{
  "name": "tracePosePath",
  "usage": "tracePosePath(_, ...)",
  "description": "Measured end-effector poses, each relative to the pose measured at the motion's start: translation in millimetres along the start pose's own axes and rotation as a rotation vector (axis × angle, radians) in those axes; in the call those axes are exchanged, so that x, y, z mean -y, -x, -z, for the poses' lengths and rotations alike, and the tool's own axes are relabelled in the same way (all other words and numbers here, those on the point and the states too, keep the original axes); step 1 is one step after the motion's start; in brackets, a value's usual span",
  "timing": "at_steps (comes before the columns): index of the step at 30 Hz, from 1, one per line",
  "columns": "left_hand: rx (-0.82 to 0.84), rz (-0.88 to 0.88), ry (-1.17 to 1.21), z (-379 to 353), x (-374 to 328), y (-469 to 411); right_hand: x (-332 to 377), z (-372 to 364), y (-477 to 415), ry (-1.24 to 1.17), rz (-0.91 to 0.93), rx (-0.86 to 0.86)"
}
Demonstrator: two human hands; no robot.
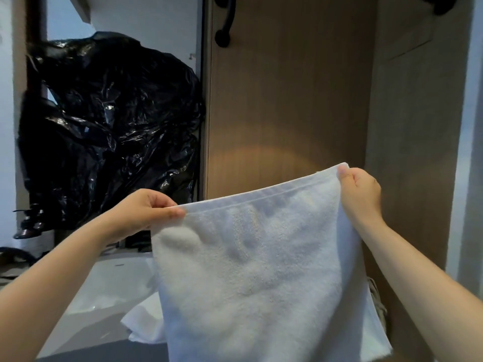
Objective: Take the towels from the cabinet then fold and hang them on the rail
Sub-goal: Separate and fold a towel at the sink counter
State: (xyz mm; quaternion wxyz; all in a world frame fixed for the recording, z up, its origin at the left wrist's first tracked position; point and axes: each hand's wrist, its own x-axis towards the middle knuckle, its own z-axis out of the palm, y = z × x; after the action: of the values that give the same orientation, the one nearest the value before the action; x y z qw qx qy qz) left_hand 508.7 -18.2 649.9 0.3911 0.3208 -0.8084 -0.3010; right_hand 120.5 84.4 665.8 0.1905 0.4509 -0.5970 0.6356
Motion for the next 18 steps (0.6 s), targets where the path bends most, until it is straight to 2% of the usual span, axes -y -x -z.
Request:
tracePosePath(6,-0.038,-0.003,0.125,5.9,5.2,-0.4,-4.0,2.1,0.5,0.030,-0.010,0.017)
tracePosePath(10,-0.065,0.025,-0.143,6.0,23.2,-4.3,-7.9,-4.9,4.2,-0.001,-0.069,0.043)
tracePosePath(12,-0.155,0.028,-0.325,1.2,33.7,-10.0,-10.7,-11.4,7.6,-0.016,-0.091,0.050)
tracePosePath(14,-0.291,0.002,-0.374,-5.5,43.0,-16.2,-13.5,-17.8,10.6,-0.025,-0.094,0.062)
tracePosePath(18,-0.507,0.032,-0.156,-12.1,53.9,-31.0,-21.0,-25.1,11.5,-0.028,-0.045,0.107)
